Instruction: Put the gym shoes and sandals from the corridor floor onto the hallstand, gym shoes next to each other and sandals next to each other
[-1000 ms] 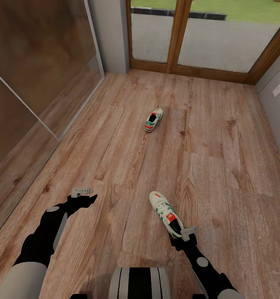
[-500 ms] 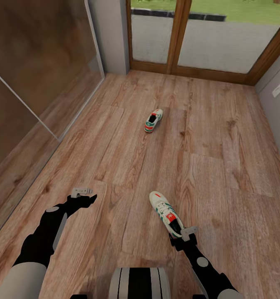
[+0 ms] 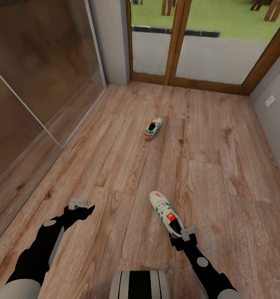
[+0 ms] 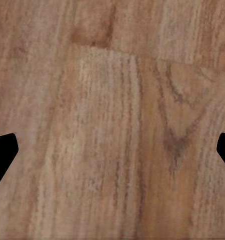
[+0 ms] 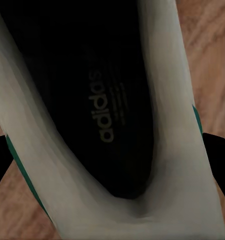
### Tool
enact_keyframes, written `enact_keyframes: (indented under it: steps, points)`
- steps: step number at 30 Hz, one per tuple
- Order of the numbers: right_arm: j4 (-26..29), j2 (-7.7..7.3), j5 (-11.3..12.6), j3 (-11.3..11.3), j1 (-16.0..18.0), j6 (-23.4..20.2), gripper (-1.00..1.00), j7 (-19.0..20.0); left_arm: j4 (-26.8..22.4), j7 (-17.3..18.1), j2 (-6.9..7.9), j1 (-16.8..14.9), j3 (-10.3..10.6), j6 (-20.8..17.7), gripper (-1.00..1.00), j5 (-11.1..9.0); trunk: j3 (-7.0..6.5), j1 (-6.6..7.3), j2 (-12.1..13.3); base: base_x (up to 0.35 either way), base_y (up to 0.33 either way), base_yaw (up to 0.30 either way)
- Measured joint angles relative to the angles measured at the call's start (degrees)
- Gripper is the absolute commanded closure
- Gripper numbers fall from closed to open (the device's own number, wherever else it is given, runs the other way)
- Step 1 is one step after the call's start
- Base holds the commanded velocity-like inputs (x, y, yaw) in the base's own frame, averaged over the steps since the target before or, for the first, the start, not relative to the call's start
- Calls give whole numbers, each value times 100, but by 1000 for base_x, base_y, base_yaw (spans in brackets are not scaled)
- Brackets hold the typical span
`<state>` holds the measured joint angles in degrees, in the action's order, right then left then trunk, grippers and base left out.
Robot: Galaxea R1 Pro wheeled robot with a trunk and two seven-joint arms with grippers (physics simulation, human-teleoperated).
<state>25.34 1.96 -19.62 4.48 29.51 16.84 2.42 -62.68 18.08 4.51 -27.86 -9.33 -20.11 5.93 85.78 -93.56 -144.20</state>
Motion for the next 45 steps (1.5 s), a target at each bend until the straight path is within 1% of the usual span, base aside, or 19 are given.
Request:
enact_keyframes:
  steps: [4, 5, 11, 12, 13, 14, 16, 20, 26, 27, 29, 32, 33, 36, 37, 39, 40, 43, 45]
  points:
    - [-6, 11, 3, -2, 0, 5, 100, -2, 114, -12, 13, 217, -14, 379, -100, 0, -89, 10, 5, 0, 0, 0]
    - [-9, 17, 1, -4, 0, 5, 100, -2, 191, -15, 18, 311, -47, 523, -100, 2, -111, 13, 7, 0, 0, 0]
    - [-24, 25, 3, -3, 0, 9, 100, -4, 375, -12, 25, 524, -221, 849, -100, 1, -244, 28, 15, 0, 0, 0]
    - [-30, 25, 2, -3, 0, 11, 100, -6, 437, -10, 26, 580, -285, 964, -100, 5, -266, 31, 16, 0, 0, 0]
    - [-27, 33, 4, -3, 0, 14, 100, -10, 740, -1, 29, 755, -506, 1500, -100, 25, -288, 33, 18, 0, 0, -67]
    - [-24, 30, 5, -2, 0, 17, 100, -10, 935, 2, 33, 894, -591, 1850, -100, 33, -312, 36, 19, 0, 0, -97]
    - [-15, 20, 11, 5, -1, 20, 100, -11, 1068, 3, 34, 992, -628, 2068, -100, 27, -364, 41, 21, 0, 0, -150]
    - [-8, 1, 19, 25, -1, 22, 100, -11, 1270, -29, 35, 1127, -700, 2351, -100, 24, -474, 52, 27, 0, 0, -190]
    - [-14, -20, 13, 60, -16, 23, 100, -12, 1718, -93, 37, 1222, -965, 2881, -100, 18, -646, 67, 35, 0, 0, -214]
    - [-14, -34, 12, 70, -20, 25, 100, -15, 1879, -98, 37, 1229, -1039, 3038, -100, 18, -675, 70, 36, 0, 0, -220]
    - [-14, -70, 15, 82, -23, 27, 100, -17, 2055, -101, 40, 1234, -1112, 3197, -100, 15, -733, 75, 39, 0, 0, -220]
    - [-19, -184, 21, 164, -26, 29, 100, -19, 2389, -106, 65, 1239, -1250, 3470, -100, 13, -820, 82, 43, 0, 0, -221]
    - [-25, -229, 41, 248, -30, 32, 100, -20, 2523, -108, 81, 1241, -1300, 3573, -100, 14, -849, 85, 44, 0, 0, -222]
    - [-33, -270, 56, 441, -49, 35, 100, -17, 2678, -110, 99, 1242, -1348, 3685, -100, 10, -936, 93, 48, 0, 0, -222]
    - [-35, -284, 92, 627, -83, 36, 100, -16, 2765, -111, 112, 1243, -1366, 3728, -100, 9, -965, 95, 50, 0, 0, -222]
    - [-37, -292, 112, 810, -131, 38, 100, -11, 2864, -112, 123, 1244, -1376, 3762, -100, 6, -1023, 100, 52, 0, 0, -222]
    - [-39, -298, 132, 991, -186, 51, 100, -6, 2963, -113, 132, 1248, -1382, 3802, -100, 3, -1052, 103, 54, 0, 0, -222]
    - [-47, -303, 140, 1234, -308, 149, 100, 12, 3142, -115, 144, 1250, -1386, 3922, -100, 2, -1139, 111, 58, 0, 0, -222]
    - [-59, -301, 131, 1295, -375, 237, 100, 22, 3222, -114, 147, 1251, -1388, 3996, -100, 3, -1197, 116, 60, 0, 0, -222]
